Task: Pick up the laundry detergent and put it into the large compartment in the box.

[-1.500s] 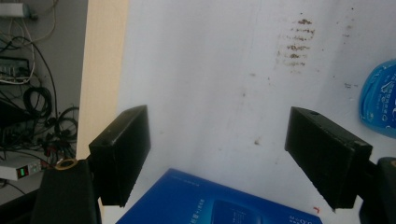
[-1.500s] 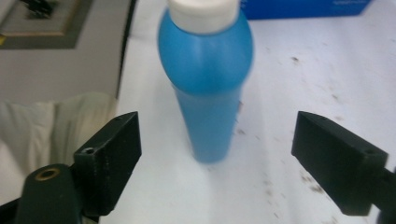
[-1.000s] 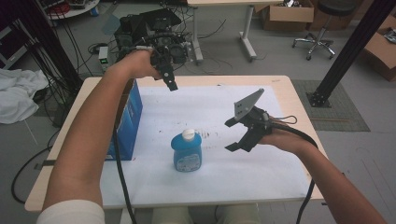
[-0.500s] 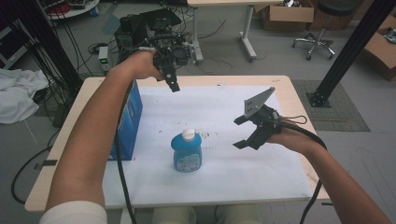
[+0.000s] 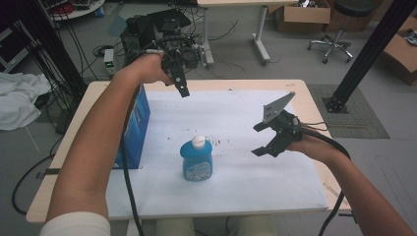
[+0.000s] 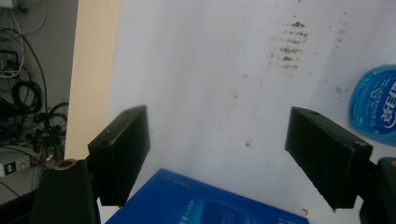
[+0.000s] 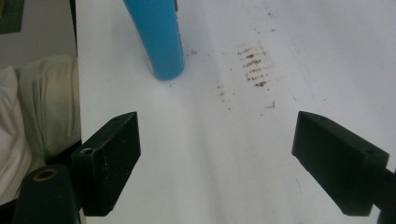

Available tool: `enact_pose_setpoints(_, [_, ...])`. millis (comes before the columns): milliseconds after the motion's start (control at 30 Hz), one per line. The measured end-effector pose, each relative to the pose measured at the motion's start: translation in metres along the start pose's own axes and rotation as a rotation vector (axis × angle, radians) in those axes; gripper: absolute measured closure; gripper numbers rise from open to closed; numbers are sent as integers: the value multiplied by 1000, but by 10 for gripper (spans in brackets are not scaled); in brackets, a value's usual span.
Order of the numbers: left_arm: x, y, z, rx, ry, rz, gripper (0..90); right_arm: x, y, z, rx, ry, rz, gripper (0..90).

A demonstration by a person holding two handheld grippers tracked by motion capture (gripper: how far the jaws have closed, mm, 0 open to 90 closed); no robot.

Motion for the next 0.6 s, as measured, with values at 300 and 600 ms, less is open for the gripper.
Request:
enact_pose_setpoints(300, [-18, 18, -2, 8, 18, 3, 217, -6, 0, 8, 20, 7, 16, 153])
enact_pose_setpoints(600, [-44, 50, -5, 33, 58, 29, 216, -6, 4, 15, 42, 6, 29, 154])
Point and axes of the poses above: each handheld gripper's, and its own axes: x roughly forward along the jaws, z roughly out of its underside, y roughly to its right, the point moved 10 cm from there along x, roughly forward along the jaws, and after that the axes turned 4 degrees about -z, right-handed, at the moved point
